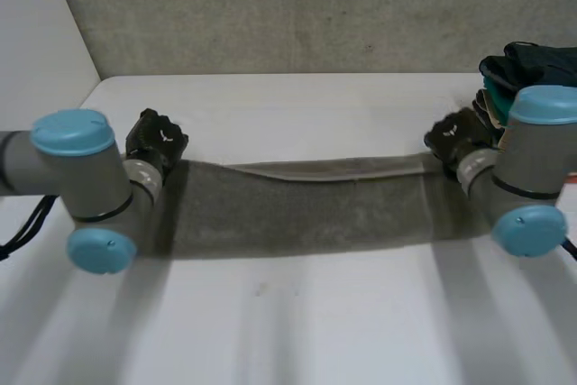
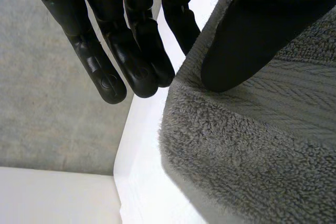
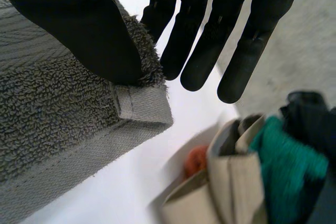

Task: Fold the laundry.

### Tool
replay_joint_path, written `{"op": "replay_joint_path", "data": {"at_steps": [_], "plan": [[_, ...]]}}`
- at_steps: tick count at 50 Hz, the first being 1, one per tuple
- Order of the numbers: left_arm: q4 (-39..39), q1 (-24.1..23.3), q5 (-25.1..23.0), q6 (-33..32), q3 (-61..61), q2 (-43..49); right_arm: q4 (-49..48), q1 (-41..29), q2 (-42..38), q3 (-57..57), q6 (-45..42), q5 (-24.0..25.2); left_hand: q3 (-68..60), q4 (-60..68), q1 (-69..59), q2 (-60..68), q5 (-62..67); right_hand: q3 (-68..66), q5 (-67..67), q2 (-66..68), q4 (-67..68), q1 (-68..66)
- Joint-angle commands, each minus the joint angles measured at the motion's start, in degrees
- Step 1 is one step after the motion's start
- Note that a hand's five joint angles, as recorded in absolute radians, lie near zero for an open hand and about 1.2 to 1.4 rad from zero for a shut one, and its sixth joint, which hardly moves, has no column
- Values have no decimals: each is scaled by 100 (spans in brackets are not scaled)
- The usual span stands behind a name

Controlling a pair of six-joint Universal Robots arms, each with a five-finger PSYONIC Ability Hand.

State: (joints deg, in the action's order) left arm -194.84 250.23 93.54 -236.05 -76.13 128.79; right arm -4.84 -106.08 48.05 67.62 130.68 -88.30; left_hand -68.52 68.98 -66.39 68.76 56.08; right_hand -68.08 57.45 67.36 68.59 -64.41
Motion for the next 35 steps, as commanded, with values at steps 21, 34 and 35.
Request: {"op": "replay_joint_path", "data": {"at_steps": [21,34,35], "plan": [[-142,-308,507,753,881,262,-386,-212,-422,-962,519,-56,5852,-5898,5639,-5876,-5608,5808,-5745,-5736,-5859,5441],[-194,-299,428,1887,-936,-1452,1046,711,1294,1025,1681,1350,5852,-5898,5639,-5876,-5608,4758,-4695,-4687,-4810,4392],[-203,-308,419,1922,-1034,-1505,1151,764,1294,1086,1672,1411,5852,-5898,5639,-5876,-5608,4623,-4560,-4552,-4675,4257]]}}
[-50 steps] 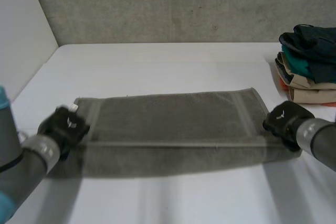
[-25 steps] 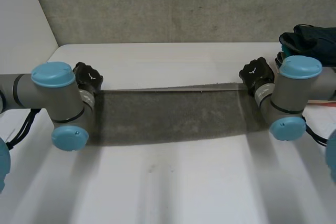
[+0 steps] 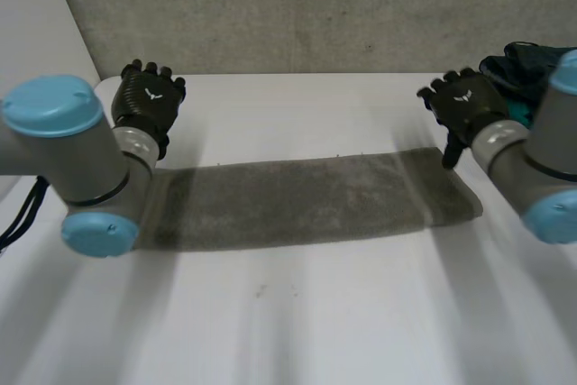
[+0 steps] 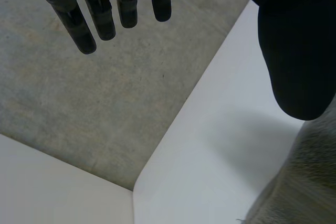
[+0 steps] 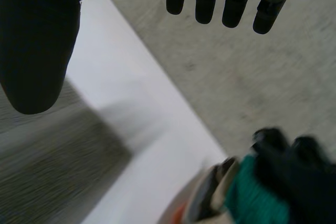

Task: Fold the laundry.

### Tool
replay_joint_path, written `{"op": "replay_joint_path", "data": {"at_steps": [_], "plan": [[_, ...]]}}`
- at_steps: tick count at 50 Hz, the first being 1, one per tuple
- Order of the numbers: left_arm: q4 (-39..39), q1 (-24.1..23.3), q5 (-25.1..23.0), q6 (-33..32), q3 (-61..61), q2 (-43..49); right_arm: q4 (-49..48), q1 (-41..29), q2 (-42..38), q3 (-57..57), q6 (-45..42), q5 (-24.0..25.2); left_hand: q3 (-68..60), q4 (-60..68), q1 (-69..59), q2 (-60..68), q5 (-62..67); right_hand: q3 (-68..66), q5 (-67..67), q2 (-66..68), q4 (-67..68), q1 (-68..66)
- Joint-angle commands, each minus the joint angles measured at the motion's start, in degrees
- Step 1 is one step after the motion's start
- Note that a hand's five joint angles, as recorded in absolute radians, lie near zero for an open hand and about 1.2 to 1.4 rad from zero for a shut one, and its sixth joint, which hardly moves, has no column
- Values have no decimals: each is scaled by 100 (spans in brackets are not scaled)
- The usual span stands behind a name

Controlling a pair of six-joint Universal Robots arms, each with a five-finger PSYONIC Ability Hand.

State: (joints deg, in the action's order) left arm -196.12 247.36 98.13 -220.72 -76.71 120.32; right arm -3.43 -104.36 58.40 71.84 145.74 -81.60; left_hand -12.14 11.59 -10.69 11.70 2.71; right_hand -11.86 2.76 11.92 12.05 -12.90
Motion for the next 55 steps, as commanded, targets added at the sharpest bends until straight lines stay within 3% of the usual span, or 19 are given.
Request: {"op": "replay_joint_path", "data": {"at_steps": [1,13,15,17,18,22,27,33,39,46,52,55], "plan": [[-85,-22,-40,398,-1056,-694,1072,636,242,725,165,768,214,-159,69,-170,-271,-1150,1060,1144,1130,-1046],[-181,-22,-260,451,-1522,-686,238,883,-373,1104,42,795,214,-159,69,-170,-271,-2393,2303,2388,2374,-2290],[-181,-22,-260,451,-1522,-677,124,900,-575,1043,-28,768,214,-159,69,-170,-271,-3819,3729,3814,3800,-3716],[-181,-22,-260,451,-1522,-677,54,900,-655,1016,-81,742,214,-159,69,-170,-271,-6467,6377,6462,6448,-6364],[-181,-22,-251,451,-1522,-677,-25,909,-664,990,-125,681,214,-159,69,-170,-271,-6810,6720,6805,6791,-6707],[-181,-30,-251,451,-1540,-721,-158,1058,-594,1113,-222,303,214,-159,69,-170,-271,-6814,6724,6808,6795,-6710],[-173,-22,-242,451,-1540,-826,-202,1374,-102,1534,-520,197,214,-159,69,-170,-271,-6814,6724,6808,6795,-6710],[-164,-13,-242,469,-1662,-1055,-149,2147,514,1789,-1914,4,214,-159,69,-170,-271,-6814,6724,6808,6795,-6710],[-164,5,-251,486,-1882,-1380,-202,2140,584,1711,-2779,-313,214,-159,69,-170,-271,-6814,6724,6808,6795,-6710],[-164,40,-242,600,-2067,-1802,-640,323,866,1429,-2464,-76,214,-159,69,-170,-271,-6814,6724,6808,6795,-6710],[-155,145,-260,873,-2269,-2126,-1703,-1514,717,1368,-2472,653,214,-159,69,-170,-271,-6814,6724,6808,6795,-6710],[-155,189,-268,908,-2366,-2215,-2063,-2295,148,1202,-2507,1118,214,-159,69,-170,-271,-6814,6724,6808,6795,-6710]]}}
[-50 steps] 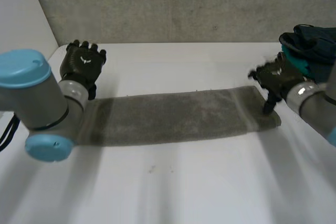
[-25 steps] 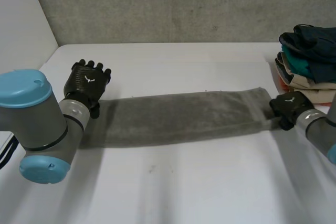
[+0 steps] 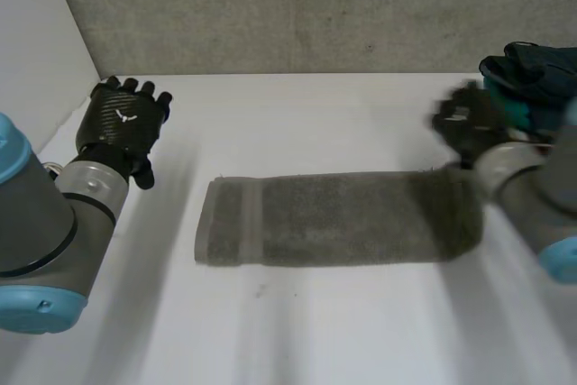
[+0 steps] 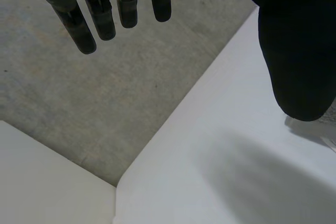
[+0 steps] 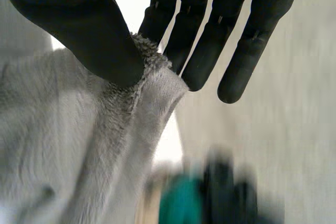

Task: Fold the laundry.

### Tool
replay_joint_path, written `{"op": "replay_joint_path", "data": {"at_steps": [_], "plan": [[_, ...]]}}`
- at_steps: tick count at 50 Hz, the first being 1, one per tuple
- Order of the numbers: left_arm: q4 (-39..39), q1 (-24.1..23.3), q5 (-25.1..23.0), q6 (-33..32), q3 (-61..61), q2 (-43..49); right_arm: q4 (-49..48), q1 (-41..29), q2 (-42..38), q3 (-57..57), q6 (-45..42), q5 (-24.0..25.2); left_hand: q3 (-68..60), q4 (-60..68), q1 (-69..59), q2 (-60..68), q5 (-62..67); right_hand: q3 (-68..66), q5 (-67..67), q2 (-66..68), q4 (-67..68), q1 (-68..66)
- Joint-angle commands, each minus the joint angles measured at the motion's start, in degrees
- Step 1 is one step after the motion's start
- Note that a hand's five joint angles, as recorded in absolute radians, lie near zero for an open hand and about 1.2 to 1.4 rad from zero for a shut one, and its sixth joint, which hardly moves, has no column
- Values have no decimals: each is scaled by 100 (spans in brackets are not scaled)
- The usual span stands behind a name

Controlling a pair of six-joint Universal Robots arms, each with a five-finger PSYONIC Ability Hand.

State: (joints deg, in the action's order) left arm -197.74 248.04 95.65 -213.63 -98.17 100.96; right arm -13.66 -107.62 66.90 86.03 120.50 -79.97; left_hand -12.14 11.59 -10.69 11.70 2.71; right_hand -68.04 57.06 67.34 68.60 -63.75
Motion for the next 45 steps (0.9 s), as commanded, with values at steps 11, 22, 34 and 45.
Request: {"op": "replay_joint_path", "data": {"at_steps": [11,22,34,45], "plan": [[-10,183,-29,199,-563,-349,-937,-3283,-2295,-948,-404,1573,214,-159,69,-170,-271,-1196,1294,1266,1140,-1625],[-27,236,-37,182,-501,-349,-797,-2634,-970,-351,1403,0,214,-159,69,-170,-271,5804,-5706,-5734,-5860,5375],[-63,-343,-187,199,-203,-174,460,-1254,-247,739,3121,-18,214,-159,69,-170,-271,5804,-5706,-5734,-5860,5375],[-115,-1671,-494,656,263,889,-294,-804,-476,1328,2698,-45,142,-87,-3,-98,-199,5526,-5428,-5457,-5582,5097]]}}
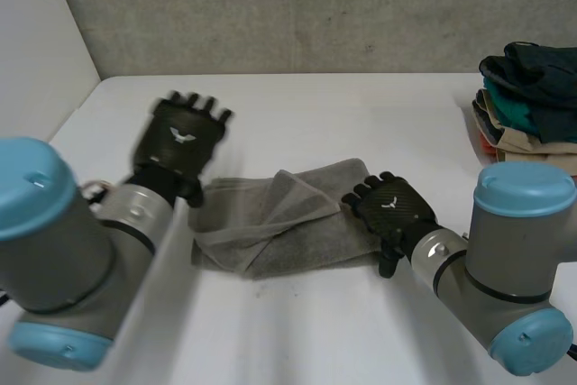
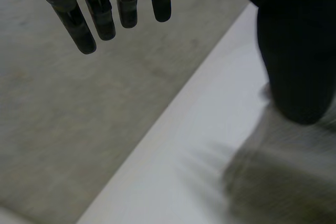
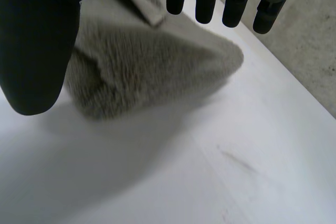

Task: Fold the laundry.

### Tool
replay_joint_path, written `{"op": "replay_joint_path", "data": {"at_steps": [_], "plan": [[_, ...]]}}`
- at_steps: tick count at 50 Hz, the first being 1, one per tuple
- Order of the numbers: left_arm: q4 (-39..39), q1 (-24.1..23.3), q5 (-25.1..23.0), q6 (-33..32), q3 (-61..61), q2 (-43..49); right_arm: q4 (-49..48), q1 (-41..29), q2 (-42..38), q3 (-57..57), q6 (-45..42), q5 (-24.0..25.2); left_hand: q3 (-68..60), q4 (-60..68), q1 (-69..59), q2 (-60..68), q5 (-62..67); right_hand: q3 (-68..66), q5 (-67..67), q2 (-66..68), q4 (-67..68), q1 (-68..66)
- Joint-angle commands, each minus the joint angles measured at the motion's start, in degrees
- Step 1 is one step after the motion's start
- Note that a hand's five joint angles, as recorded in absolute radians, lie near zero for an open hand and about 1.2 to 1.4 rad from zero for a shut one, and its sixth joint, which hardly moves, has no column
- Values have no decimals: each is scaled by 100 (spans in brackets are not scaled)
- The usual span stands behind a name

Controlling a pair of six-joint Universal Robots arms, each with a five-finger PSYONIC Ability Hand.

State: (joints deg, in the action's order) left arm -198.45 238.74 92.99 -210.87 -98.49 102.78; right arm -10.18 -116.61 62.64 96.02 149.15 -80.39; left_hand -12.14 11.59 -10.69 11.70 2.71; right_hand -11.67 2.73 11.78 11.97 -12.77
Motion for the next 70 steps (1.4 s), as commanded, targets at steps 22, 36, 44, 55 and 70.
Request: {"op": "replay_joint_path", "data": {"at_steps": [22,36,44,55,70], "plan": [[-281,-100,1554,389,2554,3037,-1338,-239,47,664,-87,-12,-110,165,-255,154,53,-1756,1650,1745,1726,-1646],[-229,41,1301,72,1658,2202,-1496,-336,-261,470,-166,-337,75,-20,-70,-31,-132,-2970,2864,2959,2940,-2860],[-229,24,1318,90,1412,1851,-1452,-214,-191,558,-254,-706,92,-37,-53,-48,-149,-6818,6713,6808,6789,-6708],[-246,32,1283,116,701,815,-1408,6,495,681,-2380,-856,142,-87,-3,-98,-199,-6833,6727,6822,6803,-6723],[-273,138,1292,125,260,277,-1514,-2365,-804,-620,-3708,1022,159,-104,14,-115,-216,-6833,6727,6822,6803,-6723]]}}
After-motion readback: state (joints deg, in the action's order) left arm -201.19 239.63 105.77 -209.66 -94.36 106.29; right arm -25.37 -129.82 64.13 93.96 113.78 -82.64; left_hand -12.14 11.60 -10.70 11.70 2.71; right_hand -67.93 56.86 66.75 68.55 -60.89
